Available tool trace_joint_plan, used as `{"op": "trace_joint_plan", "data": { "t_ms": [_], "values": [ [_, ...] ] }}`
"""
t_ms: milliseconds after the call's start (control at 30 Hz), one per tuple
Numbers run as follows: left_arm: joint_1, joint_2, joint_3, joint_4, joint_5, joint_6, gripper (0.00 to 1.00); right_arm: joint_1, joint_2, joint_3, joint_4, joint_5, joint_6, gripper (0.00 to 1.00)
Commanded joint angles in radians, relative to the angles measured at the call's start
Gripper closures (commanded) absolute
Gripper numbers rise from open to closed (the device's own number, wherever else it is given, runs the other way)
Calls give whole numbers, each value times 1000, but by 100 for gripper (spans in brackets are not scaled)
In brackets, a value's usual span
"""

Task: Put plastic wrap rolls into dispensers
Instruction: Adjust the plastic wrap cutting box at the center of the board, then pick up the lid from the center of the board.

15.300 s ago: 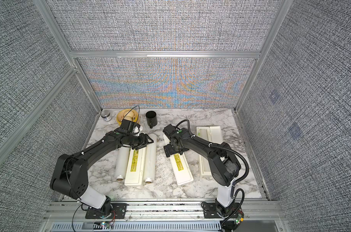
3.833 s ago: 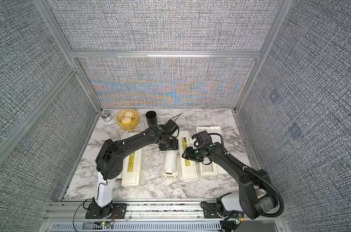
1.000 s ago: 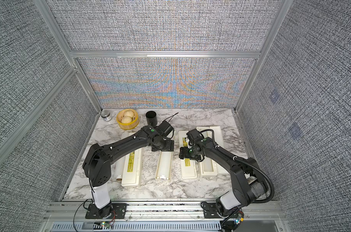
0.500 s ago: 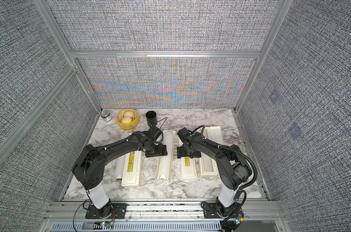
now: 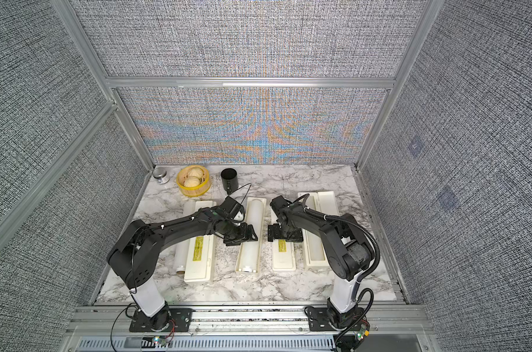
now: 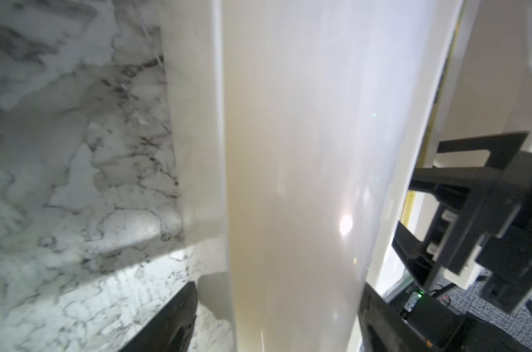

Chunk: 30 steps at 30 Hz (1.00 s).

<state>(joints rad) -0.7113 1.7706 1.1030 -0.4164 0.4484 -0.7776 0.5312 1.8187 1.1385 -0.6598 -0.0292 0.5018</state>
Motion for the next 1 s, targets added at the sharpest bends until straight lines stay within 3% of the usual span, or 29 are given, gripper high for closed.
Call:
{"op": "trace_joint_plan", "data": {
  "t_ms": [0,133,400,633,967],
  "values": [
    [-3,-15,-23,78,108,-61,22,5,14,-17,31,-55,18,1],
    [-2,-22,-43,129,149,-93,22,5,19,-20,40,-37,25,1],
    [51,-58,26,-49,81,28,20,4,-41,-4,-9,16,23,12],
    [126,-62,99,-136,25,150,18,23,-152,87,-145,34,15,14],
    [202,-27,101,63,95,148,16,142,-200,176,-246,-27,136,14]
  ]
}}
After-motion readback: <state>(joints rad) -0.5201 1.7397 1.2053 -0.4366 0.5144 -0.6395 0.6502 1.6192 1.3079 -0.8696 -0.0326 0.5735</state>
